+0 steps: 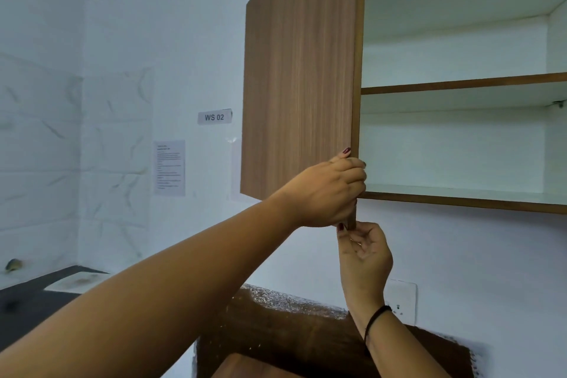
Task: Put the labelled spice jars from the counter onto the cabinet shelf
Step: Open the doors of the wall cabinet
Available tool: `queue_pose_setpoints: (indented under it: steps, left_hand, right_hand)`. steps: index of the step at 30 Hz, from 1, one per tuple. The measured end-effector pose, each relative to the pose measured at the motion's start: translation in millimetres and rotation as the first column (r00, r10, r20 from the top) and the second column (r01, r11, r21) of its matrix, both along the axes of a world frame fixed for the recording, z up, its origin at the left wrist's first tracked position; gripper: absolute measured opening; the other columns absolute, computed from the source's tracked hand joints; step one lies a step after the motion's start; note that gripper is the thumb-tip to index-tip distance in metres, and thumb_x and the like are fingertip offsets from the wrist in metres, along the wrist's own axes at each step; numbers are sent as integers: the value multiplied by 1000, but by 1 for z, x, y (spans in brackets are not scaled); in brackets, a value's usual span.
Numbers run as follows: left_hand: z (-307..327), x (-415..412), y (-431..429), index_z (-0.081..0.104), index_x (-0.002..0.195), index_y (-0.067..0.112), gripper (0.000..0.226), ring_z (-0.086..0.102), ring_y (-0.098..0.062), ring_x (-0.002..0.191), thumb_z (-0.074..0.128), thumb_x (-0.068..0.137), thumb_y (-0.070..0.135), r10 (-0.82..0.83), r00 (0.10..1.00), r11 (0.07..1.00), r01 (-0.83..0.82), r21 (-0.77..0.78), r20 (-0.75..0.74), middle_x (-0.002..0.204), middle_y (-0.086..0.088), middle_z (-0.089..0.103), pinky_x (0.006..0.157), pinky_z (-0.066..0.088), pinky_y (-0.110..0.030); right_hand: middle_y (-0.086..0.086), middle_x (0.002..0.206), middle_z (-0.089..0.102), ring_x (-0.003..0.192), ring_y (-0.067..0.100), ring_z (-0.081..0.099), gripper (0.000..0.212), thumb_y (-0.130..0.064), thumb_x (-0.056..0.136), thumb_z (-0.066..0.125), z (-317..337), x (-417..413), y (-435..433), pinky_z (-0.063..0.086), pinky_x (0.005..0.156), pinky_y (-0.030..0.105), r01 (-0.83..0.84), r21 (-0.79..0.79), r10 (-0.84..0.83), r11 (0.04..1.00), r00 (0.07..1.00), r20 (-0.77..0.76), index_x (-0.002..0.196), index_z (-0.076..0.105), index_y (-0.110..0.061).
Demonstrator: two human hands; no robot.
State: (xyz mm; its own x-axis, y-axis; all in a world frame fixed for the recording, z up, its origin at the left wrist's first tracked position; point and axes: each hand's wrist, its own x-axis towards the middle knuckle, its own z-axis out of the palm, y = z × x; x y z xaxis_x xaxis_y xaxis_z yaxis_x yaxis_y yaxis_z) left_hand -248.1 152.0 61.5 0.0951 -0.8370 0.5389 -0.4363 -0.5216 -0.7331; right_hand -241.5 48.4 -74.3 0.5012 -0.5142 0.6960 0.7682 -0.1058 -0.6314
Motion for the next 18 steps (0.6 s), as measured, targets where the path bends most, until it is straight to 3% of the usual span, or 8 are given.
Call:
queue_pose_setpoints:
  steps: [6, 9, 12, 15, 18]
  left_hand:
    - [-4, -24, 46, 70, 106, 12, 30, 50, -25, 129, 53, 96, 34, -50, 998, 998, 48, -50, -31, 116, -5, 66, 111, 38, -39]
    - [-5, -33, 68, 69, 107, 11, 31, 49, -26, 130, 54, 96, 35, -54, 998, 997, 53, -47, -23, 116, -6, 65, 113, 37, -39]
    - [-6, -41, 90, 69, 111, 12, 31, 47, -25, 132, 54, 97, 35, -29, 1000, 999, 29, -42, -1, 118, -5, 64, 114, 32, -36]
    - [-8, -52, 111, 69, 110, 11, 28, 48, -26, 132, 56, 97, 32, -25, 1000, 998, 25, -60, -8, 118, -6, 65, 113, 34, -34]
    - [-9, -61, 135, 69, 111, 10, 28, 47, -27, 134, 56, 97, 30, -13, 1000, 998, 14, -54, 19, 119, -8, 65, 112, 34, -31]
  right_hand:
    - [-12, 79, 66, 78, 7, 68, 23, -11, 81, 77, -2, -17, 37, 52, 69, 14, 97, -176, -75, 979, 989, 129, 84, 56, -21]
    - [-14, 77, 64, 75, 9, 65, 19, -22, 81, 75, -1, -19, 52, 51, 69, 16, 117, -250, -70, 961, 980, 188, 84, 57, -22]
    - [-10, 74, 63, 72, 12, 64, 22, -41, 79, 65, 1, -22, 68, 51, 66, 16, 79, -274, -20, 958, 977, 214, 82, 57, -21]
    - [-11, 72, 62, 69, 11, 63, 24, -46, 79, 62, 0, -25, 86, 51, 62, 14, 26, -288, 36, 957, 977, 209, 81, 56, -22]
    - [-12, 70, 62, 69, 11, 62, 25, -47, 79, 62, -2, -27, 108, 55, 59, 23, -32, -300, 88, 953, 980, 177, 79, 55, -23]
